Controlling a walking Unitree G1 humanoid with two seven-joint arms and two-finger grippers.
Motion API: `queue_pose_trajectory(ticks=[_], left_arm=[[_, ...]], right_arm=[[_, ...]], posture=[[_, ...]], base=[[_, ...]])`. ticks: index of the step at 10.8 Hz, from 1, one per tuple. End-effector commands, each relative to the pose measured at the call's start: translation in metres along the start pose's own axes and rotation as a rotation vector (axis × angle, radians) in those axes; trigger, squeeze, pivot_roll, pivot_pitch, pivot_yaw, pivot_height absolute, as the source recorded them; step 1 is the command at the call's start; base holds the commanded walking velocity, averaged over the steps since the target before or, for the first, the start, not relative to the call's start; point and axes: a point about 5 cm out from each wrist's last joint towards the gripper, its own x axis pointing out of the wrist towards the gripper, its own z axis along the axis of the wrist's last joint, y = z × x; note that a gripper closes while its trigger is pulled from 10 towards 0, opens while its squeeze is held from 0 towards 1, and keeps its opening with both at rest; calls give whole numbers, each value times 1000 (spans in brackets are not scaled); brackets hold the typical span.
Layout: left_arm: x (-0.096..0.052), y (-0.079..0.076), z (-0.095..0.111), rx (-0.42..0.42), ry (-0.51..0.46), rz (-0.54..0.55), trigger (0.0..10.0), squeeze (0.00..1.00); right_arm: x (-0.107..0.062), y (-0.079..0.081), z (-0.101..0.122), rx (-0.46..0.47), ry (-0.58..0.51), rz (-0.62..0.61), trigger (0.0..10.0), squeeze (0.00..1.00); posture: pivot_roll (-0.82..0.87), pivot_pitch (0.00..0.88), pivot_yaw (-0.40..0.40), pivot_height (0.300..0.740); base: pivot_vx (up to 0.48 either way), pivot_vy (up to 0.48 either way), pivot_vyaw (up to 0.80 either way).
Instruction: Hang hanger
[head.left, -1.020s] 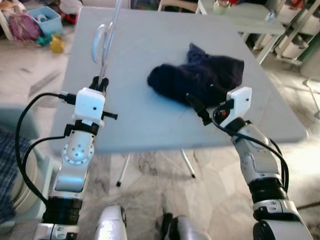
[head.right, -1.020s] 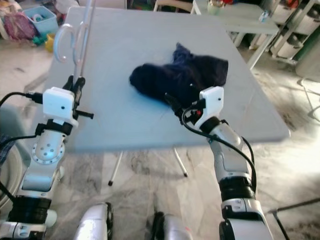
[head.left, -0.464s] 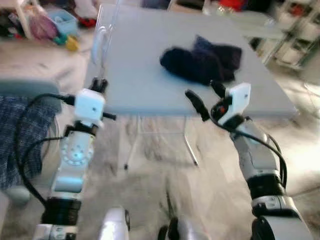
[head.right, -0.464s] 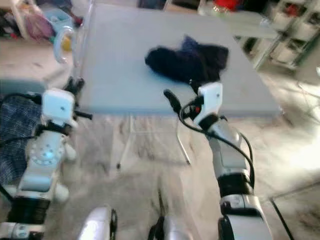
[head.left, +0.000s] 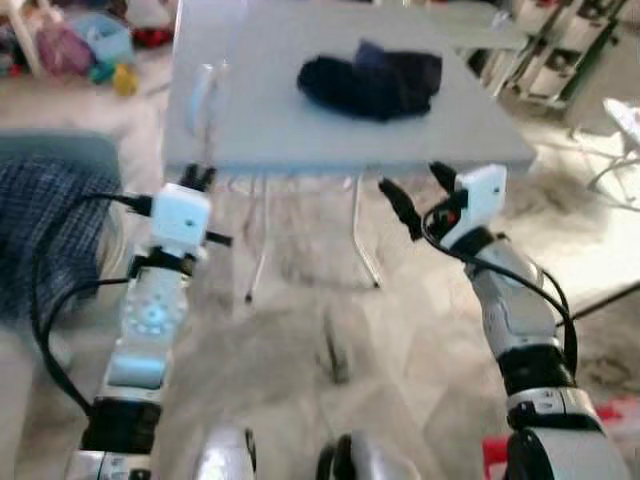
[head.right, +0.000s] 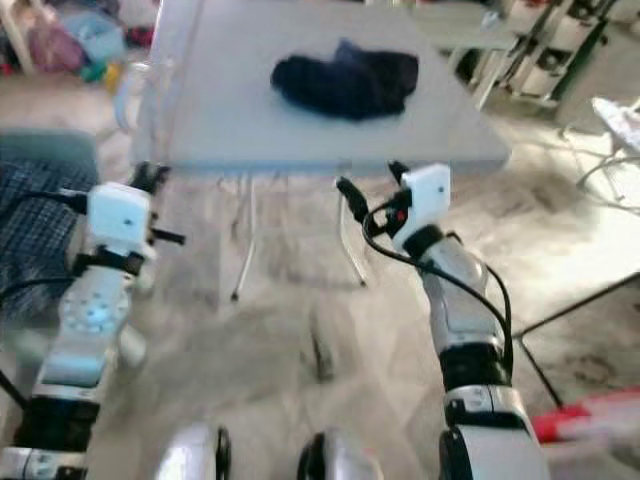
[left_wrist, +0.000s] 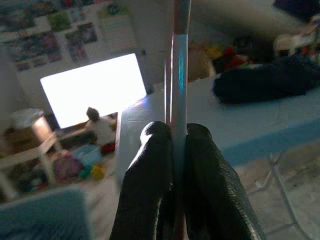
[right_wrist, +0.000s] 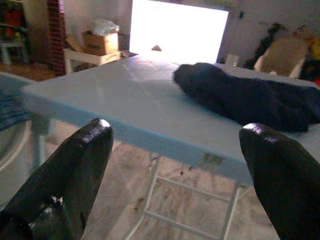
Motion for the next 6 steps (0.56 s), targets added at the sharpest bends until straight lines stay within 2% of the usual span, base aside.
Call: queue_pose_trajectory(ticks=[1,2,3,4,5,6], left_arm=[[0,-10,-2,-1,18,-50,10000,0],[-2,-12,-7,7,49,-74,10000,0],[-16,-22,-28,-48,163,-255,10000,0],[-25,-23,-45,-47,247,-341,10000,0],[-38,-22,-65,-39,352,-456,10000,0],[-47,-19,-79,-13,437,-529,10000,0]], right_arm=[[-2,-3,-4,-16,30,-7,10000,0],[-2,-3,-4,-19,32,-6,10000,0],[-4,-6,-4,-51,46,2,10000,0],[-9,-6,-7,-80,82,45,10000,0],[-19,-7,-15,-238,145,133,10000,0],[-27,-12,-20,-294,198,184,10000,0]], posture=[[66,117,-93,740],[64,124,-90,740],[64,133,-93,740],[59,134,-99,740],[50,131,-95,740],[46,126,-94,740]], base=[[0,0,0],[0,0,0],[0,0,0],[0,0,0],[0,0,0],[0,0,0]])
